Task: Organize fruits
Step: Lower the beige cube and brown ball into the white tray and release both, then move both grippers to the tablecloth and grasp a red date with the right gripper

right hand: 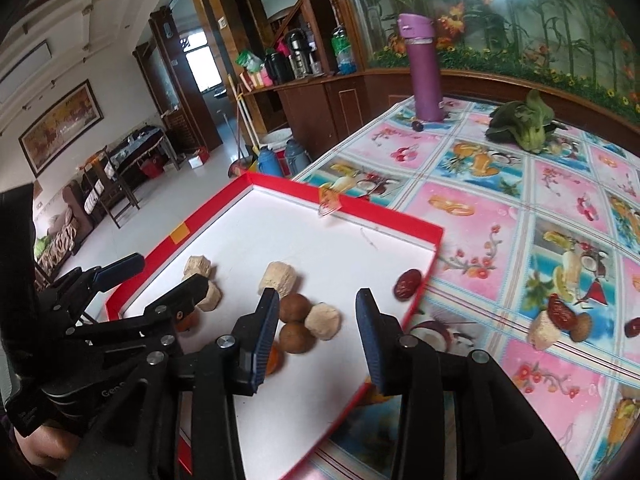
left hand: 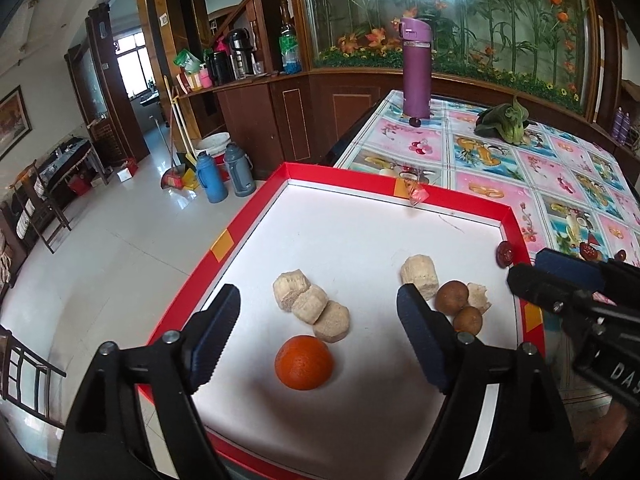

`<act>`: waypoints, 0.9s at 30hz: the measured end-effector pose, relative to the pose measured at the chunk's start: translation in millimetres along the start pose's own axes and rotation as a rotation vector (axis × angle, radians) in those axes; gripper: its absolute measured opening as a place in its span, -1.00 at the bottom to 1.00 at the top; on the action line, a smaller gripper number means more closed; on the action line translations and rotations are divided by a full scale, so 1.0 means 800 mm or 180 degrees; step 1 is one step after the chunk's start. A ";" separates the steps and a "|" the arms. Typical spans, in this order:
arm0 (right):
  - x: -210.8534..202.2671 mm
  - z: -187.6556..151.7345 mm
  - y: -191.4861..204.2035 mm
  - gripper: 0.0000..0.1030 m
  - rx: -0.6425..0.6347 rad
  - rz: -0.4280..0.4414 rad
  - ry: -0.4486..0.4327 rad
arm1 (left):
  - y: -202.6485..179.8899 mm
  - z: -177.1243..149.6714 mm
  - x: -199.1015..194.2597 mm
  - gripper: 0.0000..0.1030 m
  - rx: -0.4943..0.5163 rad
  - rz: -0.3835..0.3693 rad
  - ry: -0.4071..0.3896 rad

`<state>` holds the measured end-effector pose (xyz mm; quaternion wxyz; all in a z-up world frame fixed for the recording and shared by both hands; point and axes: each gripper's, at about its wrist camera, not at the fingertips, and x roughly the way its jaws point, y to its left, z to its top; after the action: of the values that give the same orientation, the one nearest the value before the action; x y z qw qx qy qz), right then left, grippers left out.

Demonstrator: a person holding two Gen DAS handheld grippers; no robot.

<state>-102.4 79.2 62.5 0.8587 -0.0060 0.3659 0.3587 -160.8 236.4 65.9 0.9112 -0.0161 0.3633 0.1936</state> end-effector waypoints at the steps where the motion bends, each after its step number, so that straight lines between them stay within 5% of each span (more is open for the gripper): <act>1: -0.005 0.001 -0.005 -0.21 0.0028 -0.0014 -0.0028 | -0.001 0.001 -0.002 0.64 0.0004 -0.0001 -0.0007; 19: -0.071 -0.003 -0.101 -0.18 0.0469 -0.0231 -0.0343 | -0.049 0.012 -0.039 0.71 0.0276 -0.0033 -0.0181; 27: -0.106 -0.031 -0.189 -0.18 0.0667 -0.0694 -0.0300 | -0.104 0.004 -0.034 0.72 0.0591 -0.0353 -0.0058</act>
<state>-64.5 -91.6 60.3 0.9047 0.0608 0.3577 0.2231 -146.5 151.0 77.7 0.9214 0.0501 0.3698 0.1084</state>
